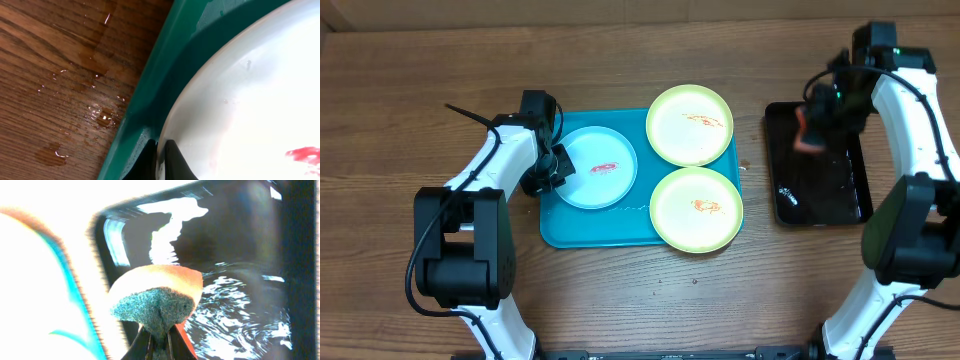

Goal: Clean dirty plates on tray and stack at the side
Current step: 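Grasp the green-orange sponge in the black tray with the right gripper, then carry the sponge with the right gripper onto the white plate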

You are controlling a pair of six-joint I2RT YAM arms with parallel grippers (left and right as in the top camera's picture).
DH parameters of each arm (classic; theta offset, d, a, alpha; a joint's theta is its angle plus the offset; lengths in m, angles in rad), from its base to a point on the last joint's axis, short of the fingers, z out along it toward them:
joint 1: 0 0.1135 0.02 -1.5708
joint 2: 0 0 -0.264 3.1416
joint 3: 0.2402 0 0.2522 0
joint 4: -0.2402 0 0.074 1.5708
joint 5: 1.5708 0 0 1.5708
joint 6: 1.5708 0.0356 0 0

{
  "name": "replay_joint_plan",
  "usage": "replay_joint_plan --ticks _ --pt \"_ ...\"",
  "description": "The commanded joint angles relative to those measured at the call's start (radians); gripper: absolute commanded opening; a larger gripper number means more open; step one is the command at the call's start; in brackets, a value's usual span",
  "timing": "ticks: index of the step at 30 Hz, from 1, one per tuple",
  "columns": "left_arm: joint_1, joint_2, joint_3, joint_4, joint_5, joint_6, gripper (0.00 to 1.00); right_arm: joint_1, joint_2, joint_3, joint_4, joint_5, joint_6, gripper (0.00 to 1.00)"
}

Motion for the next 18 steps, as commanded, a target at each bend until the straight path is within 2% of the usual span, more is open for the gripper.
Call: replay_joint_plan --ticks 1,7,12,18 --pt "0.003 0.023 -0.022 0.008 -0.024 -0.013 0.04 0.095 -0.053 0.042 0.029 -0.237 0.1 0.04" --pt "0.003 0.023 -0.022 0.006 -0.019 -0.008 0.04 0.311 -0.031 0.04 0.151 -0.277 0.238 0.04" --pt "0.003 0.023 -0.022 0.007 0.104 0.1 0.04 0.506 0.011 0.04 0.272 -0.25 0.29 0.04" --pt "0.005 0.023 -0.022 0.008 0.192 0.152 0.04 0.651 0.092 0.04 0.392 -0.144 0.352 0.04"
